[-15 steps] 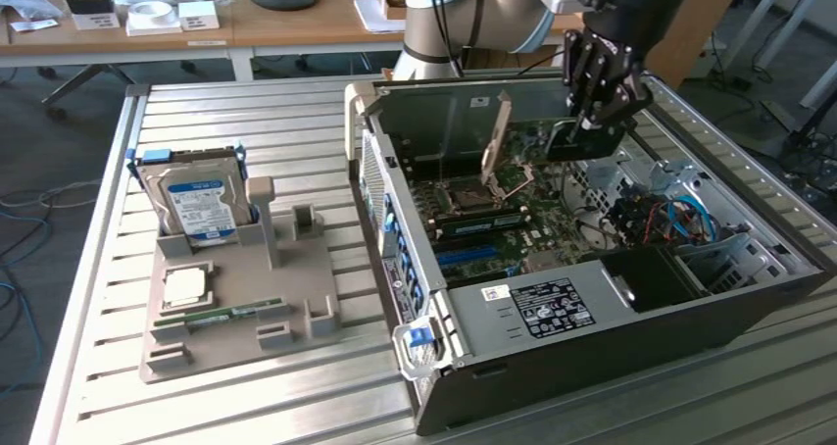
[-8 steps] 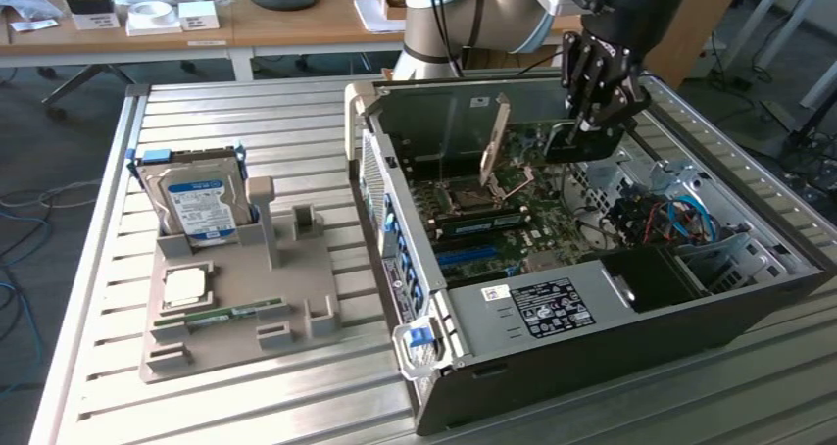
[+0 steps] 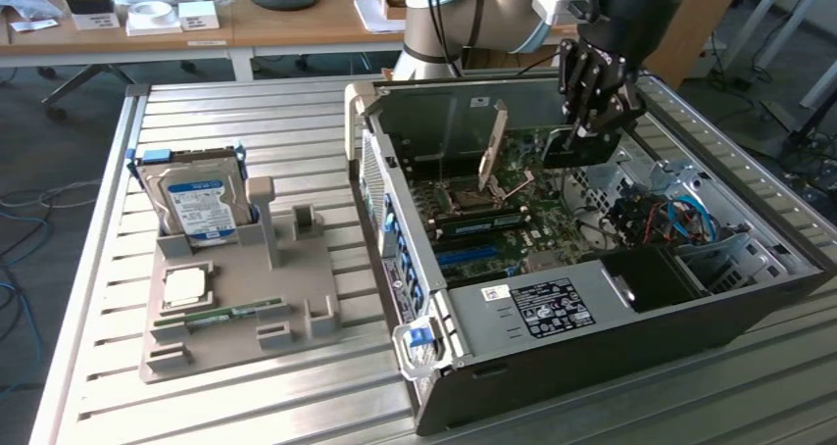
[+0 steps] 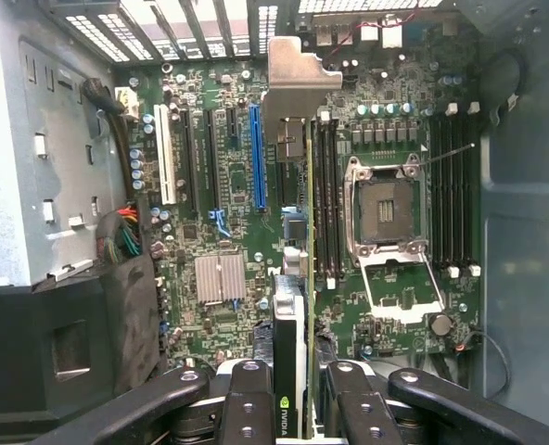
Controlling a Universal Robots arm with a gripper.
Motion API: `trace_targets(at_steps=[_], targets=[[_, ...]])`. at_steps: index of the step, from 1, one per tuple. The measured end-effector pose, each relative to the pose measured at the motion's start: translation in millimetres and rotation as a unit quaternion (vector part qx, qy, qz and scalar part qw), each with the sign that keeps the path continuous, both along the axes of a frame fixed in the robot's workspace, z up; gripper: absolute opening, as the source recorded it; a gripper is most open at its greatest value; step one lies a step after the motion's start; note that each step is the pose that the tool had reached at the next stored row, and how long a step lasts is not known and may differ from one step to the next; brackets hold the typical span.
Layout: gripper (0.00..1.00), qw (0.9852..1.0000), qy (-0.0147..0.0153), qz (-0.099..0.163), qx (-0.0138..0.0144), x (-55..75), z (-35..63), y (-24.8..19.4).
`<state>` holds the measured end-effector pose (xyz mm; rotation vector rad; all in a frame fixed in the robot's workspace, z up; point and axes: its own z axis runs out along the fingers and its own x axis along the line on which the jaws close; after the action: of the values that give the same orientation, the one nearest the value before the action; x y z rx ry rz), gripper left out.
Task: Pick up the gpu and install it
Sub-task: 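Insert the gpu into the slot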
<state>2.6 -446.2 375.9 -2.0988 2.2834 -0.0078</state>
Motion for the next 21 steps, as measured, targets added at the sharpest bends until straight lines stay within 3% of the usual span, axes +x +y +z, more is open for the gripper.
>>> trace_targets(at_steps=[13, 21], targets=[[0.27, 1.0, -0.0003, 0.0, 0.0, -6.7, -1.2, 1.6], [0.27, 1.0, -0.0003, 0.0, -0.0002, -7.4, -7.3, 2.0]])
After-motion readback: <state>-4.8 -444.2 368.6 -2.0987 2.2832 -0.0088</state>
